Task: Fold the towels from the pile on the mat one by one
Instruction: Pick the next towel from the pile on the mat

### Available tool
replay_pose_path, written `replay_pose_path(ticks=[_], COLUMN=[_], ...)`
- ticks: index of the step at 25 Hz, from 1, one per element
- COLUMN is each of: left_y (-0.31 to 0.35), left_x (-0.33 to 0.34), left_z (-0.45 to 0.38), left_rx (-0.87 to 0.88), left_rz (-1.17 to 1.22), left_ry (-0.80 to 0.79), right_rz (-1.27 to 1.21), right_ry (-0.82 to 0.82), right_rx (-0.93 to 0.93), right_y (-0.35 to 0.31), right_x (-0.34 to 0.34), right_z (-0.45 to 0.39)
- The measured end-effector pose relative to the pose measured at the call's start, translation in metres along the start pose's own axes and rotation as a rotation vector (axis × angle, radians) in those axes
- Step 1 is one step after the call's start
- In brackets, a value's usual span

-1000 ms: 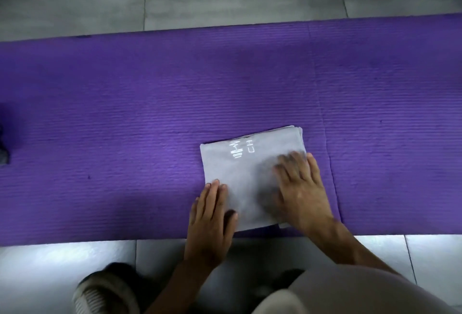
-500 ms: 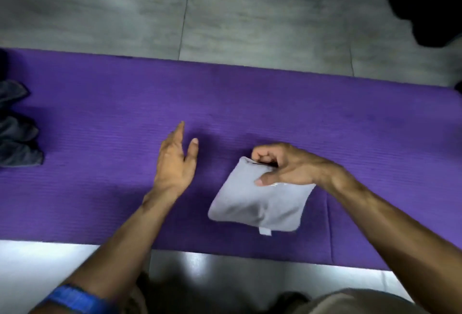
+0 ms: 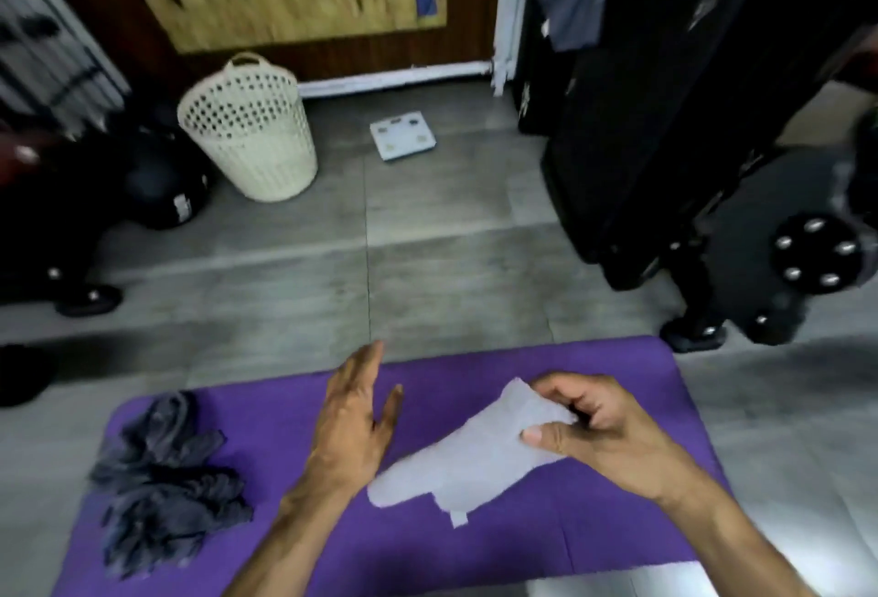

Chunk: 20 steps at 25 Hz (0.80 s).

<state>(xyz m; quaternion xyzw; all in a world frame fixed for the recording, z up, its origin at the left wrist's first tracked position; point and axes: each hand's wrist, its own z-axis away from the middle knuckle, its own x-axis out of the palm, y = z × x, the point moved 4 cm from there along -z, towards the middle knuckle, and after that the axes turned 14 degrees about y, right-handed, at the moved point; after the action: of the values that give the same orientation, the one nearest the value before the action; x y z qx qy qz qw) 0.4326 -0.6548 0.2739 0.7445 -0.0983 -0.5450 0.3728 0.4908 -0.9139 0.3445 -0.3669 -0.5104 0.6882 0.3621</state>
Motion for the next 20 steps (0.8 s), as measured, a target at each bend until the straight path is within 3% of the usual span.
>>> replay_pose_path(ticks=[4,8,14,20], left_y=[0.112,0.186,0.201,0.196], left_x=[-0.105,-0.183,-0.234,-0.234], left_z=[-0.024,-0.044,-0.055,-0.077], left_rx=[0.074,0.156,0.253,0.232], left_rz=[0.054,0.087,0.149,0.176], left_ry=[-0.005,-0.011,-0.073,-0.136], right_rz=[-0.005,-0.034,-0.059,-0.123], right_ry=[0.039,0.121,0.221,0.356], right_rx=[-0.083,-0.085,-0.161,-0.139], right_y=[-0.146,-0.241,-0.296,-0.29], right_x=[-0.03,-0.033,-0.001,0.017], right_z=[0.05,0.09,0.119,0.11])
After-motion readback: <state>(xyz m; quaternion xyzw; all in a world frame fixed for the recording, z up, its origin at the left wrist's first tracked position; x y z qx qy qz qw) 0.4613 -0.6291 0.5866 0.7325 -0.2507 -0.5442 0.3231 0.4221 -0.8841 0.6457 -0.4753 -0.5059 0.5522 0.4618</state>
